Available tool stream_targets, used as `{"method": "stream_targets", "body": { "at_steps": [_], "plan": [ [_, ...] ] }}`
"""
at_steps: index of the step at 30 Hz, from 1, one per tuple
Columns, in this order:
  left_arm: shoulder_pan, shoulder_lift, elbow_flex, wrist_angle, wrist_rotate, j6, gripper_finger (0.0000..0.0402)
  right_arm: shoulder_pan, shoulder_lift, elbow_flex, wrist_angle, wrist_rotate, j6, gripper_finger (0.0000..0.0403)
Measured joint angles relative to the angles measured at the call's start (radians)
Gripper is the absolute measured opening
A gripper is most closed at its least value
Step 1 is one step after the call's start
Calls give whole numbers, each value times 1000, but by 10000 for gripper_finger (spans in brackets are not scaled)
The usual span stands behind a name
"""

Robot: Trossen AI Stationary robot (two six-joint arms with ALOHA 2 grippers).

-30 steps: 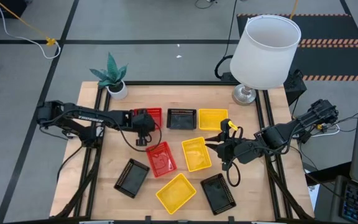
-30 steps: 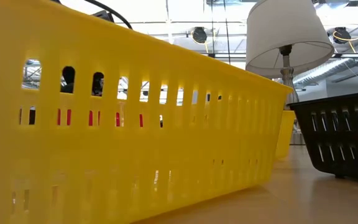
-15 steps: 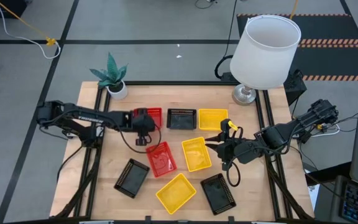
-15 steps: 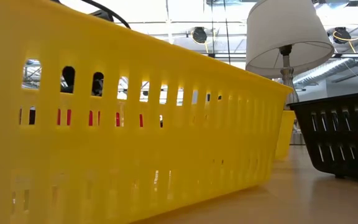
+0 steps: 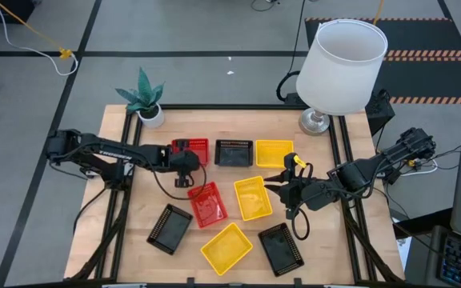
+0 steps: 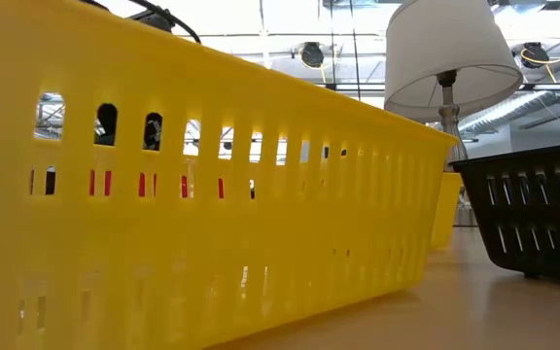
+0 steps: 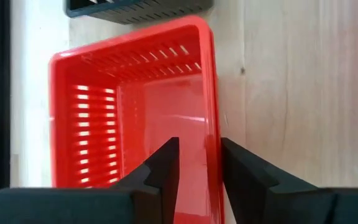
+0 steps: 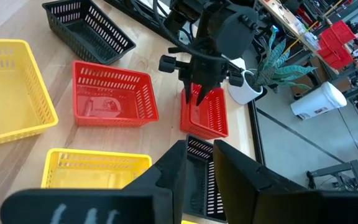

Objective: Stack baskets by color
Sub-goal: Stack the bottom right red bin on top of the top red bin

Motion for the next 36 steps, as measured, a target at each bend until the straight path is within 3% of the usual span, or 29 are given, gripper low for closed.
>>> {"method": "stream_targets", "body": {
  "at_steps": [8, 18, 20, 26, 31, 36],
  "plan": [
    [0, -73, 0, -3, 0, -102, 156, 0, 0, 0, 0, 0, 2, 73],
    [-27, -234, 0, -11, -1, -230, 161, 0, 0, 0, 9, 0, 89, 73],
    [-26, -281, 0, -29, -12, -304, 161, 1, 0, 0, 9, 0, 90, 73],
    [38, -397, 0, -214, -171, -612, 161, 1, 0, 0, 8, 0, 90, 73],
    [133, -409, 0, -432, -178, -808, 161, 1, 0, 0, 8, 0, 85, 73],
    [229, -402, 0, -524, -183, -963, 161, 1, 0, 0, 8, 0, 81, 73]
  ]
}}
